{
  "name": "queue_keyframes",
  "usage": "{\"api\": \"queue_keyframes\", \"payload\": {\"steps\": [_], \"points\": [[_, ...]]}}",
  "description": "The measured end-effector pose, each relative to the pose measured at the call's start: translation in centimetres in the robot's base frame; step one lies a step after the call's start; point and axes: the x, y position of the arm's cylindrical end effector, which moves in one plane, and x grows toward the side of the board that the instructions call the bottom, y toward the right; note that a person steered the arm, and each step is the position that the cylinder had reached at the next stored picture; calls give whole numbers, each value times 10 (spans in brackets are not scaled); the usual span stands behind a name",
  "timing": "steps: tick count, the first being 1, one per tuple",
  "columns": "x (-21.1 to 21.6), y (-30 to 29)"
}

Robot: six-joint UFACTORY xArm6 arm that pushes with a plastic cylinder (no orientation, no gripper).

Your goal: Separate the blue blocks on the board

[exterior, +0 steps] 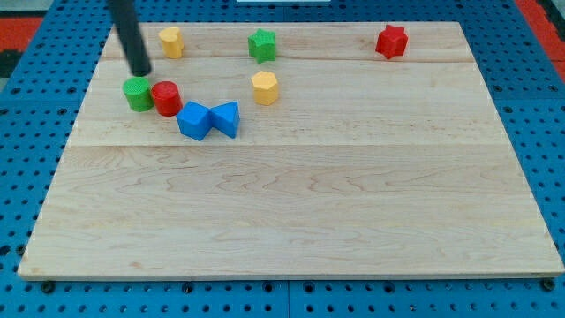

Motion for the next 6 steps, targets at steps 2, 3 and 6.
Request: {"api": "queue_keyframes", "payload": {"steps": [2,3,6], "points": [[21,44],[40,107],[91,131]]}}
